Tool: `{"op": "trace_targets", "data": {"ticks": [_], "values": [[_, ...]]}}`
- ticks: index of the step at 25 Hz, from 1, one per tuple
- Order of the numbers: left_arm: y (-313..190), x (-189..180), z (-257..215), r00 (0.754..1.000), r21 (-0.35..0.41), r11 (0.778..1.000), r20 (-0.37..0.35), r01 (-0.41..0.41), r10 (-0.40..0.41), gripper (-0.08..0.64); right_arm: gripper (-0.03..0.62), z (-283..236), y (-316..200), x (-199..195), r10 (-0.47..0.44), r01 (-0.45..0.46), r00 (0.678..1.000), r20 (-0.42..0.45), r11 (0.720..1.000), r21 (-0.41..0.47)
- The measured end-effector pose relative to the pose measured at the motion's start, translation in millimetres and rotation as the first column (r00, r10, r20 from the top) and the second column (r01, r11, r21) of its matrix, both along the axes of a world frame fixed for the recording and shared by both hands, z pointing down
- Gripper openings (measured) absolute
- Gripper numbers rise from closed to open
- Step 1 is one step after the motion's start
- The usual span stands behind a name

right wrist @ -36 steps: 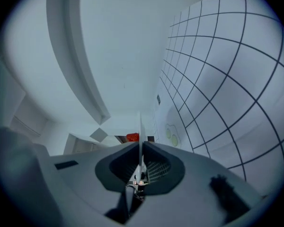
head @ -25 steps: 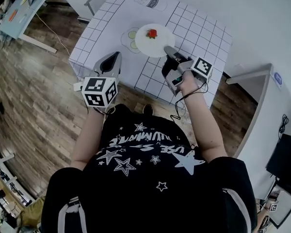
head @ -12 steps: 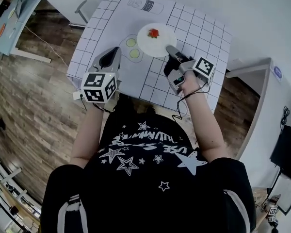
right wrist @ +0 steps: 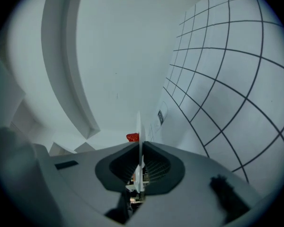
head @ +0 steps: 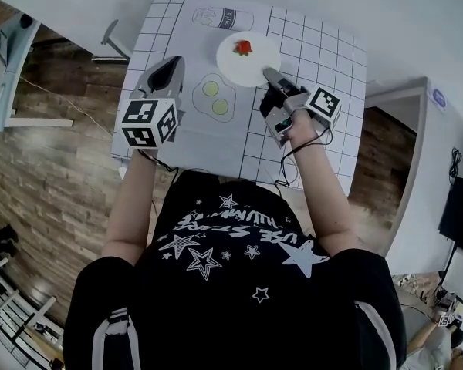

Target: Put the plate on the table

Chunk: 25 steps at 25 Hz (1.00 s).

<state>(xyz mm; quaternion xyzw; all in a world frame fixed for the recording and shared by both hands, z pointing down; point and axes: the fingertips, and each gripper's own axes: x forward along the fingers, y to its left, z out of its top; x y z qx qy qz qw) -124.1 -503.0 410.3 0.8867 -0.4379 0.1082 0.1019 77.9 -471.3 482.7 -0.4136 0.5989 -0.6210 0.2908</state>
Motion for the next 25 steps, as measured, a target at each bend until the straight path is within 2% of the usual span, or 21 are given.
{"op": "trace_targets", "data": {"ticks": [3,9,14,25], "values": [[-22.2,-2.3,1.8,1.000,-0.002,1.000,-0.007,-0.009,0.009,0.009,0.026,3.2,-13.8,-5.8,0.000,0.000,1.000,-0.026,1.000,0.008],[-55.9,3.6,28.5,0.999,-0.051,0.998,-0.014,-0.047,0.046,0.009,0.026,31.5,-42.2,-8.9,0.016,-0.018,0.998,-0.055,0.999,-0.049],[-68.7,6.2,39.9,0.998,-0.081,0.995,-0.012,-0.058,0.057,0.009,0.026,40.4,-57.6,-12.7,0.026,-0.028,0.999,-0.038,0.998,-0.052],[-89.9,5.6,75.1,0.998,-0.134,0.989,-0.015,-0.068,0.066,0.009,0.026,73.1,-86.0,-1.8,0.027,-0.034,0.997,-0.067,0.994,-0.104]]}}
